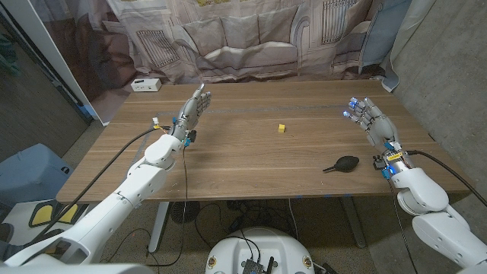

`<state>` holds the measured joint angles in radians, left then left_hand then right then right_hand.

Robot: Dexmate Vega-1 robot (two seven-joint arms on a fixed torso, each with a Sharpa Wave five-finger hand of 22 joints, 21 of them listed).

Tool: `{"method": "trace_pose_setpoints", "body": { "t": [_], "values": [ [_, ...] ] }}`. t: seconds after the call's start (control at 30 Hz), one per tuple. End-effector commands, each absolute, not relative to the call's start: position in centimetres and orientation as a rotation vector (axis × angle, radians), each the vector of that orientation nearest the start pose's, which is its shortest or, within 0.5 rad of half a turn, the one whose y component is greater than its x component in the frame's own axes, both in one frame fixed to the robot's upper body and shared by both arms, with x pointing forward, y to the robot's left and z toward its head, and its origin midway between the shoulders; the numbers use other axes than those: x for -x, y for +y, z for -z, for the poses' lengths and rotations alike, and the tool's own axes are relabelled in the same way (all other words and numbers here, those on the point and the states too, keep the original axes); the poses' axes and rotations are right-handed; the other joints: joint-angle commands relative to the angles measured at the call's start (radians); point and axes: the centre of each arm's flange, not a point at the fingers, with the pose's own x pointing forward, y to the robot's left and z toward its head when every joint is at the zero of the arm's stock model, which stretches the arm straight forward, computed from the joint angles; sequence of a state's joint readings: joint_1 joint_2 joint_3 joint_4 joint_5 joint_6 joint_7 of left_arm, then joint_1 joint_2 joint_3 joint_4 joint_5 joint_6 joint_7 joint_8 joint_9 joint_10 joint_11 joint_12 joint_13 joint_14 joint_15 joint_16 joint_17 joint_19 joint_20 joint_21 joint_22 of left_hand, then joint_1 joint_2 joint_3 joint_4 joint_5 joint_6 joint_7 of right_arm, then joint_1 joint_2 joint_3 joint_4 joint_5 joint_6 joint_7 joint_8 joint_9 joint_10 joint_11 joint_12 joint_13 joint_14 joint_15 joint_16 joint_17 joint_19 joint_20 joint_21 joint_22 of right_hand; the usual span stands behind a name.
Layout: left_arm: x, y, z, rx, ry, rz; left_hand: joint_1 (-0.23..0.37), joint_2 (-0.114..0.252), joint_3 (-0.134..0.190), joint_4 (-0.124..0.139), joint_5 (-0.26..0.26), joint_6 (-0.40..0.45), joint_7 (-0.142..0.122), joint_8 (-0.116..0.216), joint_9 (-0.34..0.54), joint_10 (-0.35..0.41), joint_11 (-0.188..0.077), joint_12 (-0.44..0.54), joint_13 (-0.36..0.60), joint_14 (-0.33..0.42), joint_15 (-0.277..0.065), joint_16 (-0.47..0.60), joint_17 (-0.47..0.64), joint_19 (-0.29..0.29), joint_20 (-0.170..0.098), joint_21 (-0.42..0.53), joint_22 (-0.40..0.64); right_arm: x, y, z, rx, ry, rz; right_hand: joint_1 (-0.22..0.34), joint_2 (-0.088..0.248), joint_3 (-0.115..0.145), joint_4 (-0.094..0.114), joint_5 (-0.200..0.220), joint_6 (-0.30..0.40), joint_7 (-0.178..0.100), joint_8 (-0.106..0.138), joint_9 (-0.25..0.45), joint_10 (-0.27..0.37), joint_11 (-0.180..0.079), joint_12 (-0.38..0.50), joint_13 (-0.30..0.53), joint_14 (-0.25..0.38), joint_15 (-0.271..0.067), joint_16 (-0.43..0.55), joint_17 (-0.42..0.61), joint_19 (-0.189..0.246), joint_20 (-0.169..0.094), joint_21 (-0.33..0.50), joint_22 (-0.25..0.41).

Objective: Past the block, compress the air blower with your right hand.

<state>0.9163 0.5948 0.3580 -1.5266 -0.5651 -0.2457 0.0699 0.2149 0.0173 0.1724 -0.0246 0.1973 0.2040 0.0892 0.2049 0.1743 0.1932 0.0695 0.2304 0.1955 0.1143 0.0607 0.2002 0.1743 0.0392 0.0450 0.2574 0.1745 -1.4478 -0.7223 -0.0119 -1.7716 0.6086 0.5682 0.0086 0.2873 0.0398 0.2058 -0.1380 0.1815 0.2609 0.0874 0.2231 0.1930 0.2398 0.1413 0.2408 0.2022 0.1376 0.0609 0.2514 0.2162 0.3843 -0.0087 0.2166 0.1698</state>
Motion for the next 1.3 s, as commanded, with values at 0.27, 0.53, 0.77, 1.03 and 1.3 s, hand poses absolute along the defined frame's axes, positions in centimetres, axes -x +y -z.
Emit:
{"method": "trace_pose_setpoints", "body": {
  "t": [0.27, 0.53, 0.77, 1.03, 1.3],
  "values": [
    [-61.7, 27.0, 0.2, -0.076, -0.651, 0.212, 0.01, 0.002, 0.001, -0.008, -0.002, 0.006, 0.0, -0.006, 0.006, 0.008, 0.005, 0.002, 0.001, 0.01, 0.002, -0.004, 0.005, 0.005, 0.004, -0.008, 0.002, -45.9, -37.3, 7.8, 0.081, -0.826, -0.146, 0.007, -0.006, -0.002, -0.001, 0.003, 0.038, -0.004, 0.01, 0.003, 0.012, 0.0, 0.001, 0.003, 0.013, -0.004, -0.004, 0.002, 0.005, 0.003, -0.008, 0.002],
    [-61.7, 26.8, -0.1, -0.098, -0.646, 0.213, 0.01, 0.002, 0.001, -0.01, -0.002, 0.007, 0.001, -0.007, 0.006, 0.011, 0.005, 0.002, 0.001, 0.012, 0.003, -0.005, 0.005, 0.007, 0.005, -0.011, 0.002, -44.9, -37.9, 8.7, 0.087, -0.811, -0.121, 0.011, -0.004, 0.0, -0.003, 0.004, 0.041, -0.006, 0.009, 0.003, 0.014, -0.006, 0.0, 0.003, 0.013, -0.004, -0.005, 0.001, 0.007, 0.004, -0.009, 0.002],
    [-61.5, 26.7, -0.4, -0.097, -0.654, 0.206, 0.01, 0.003, 0.001, -0.01, -0.002, 0.007, 0.001, -0.007, 0.006, 0.01, 0.005, 0.001, 0.001, 0.012, 0.003, -0.006, 0.005, 0.007, 0.005, -0.013, 0.002, -44.3, -38.0, 9.2, 0.098, -0.788, -0.119, 0.015, -0.003, 0.001, -0.004, 0.004, 0.043, -0.005, 0.007, 0.002, 0.017, -0.009, -0.001, 0.003, 0.016, -0.008, -0.006, 0.001, 0.008, 0.003, -0.01, 0.002],
    [-61.4, 26.4, -0.5, -0.113, -0.651, 0.209, 0.011, 0.003, 0.001, -0.011, -0.002, 0.008, 0.001, -0.008, 0.006, 0.011, 0.004, 0.0, 0.001, 0.013, 0.004, -0.006, 0.005, 0.008, 0.006, -0.016, 0.002, -44.2, -38.0, 9.6, 0.095, -0.795, -0.118, 0.018, -0.003, 0.001, -0.005, 0.004, 0.053, -0.006, 0.008, 0.002, 0.024, -0.014, 0.0, 0.003, 0.022, -0.008, -0.006, 0.0, 0.013, 0.004, -0.01, 0.002],
    [-61.3, 26.2, -0.6, -0.119, -0.653, 0.202, 0.011, 0.004, 0.001, -0.013, -0.002, 0.008, 0.002, -0.009, 0.006, 0.011, 0.004, -0.001, 0.002, 0.013, 0.003, -0.007, 0.005, 0.007, 0.007, -0.019, 0.003, -43.9, -38.2, 9.8, 0.158, -0.798, -0.091, 0.02, -0.004, 0.0, -0.005, 0.004, 0.059, -0.008, 0.008, 0.002, 0.031, -0.015, 0.0, 0.003, 0.03, -0.014, -0.005, 0.0, 0.022, 0.002, -0.009, 0.002]
  ]
}}
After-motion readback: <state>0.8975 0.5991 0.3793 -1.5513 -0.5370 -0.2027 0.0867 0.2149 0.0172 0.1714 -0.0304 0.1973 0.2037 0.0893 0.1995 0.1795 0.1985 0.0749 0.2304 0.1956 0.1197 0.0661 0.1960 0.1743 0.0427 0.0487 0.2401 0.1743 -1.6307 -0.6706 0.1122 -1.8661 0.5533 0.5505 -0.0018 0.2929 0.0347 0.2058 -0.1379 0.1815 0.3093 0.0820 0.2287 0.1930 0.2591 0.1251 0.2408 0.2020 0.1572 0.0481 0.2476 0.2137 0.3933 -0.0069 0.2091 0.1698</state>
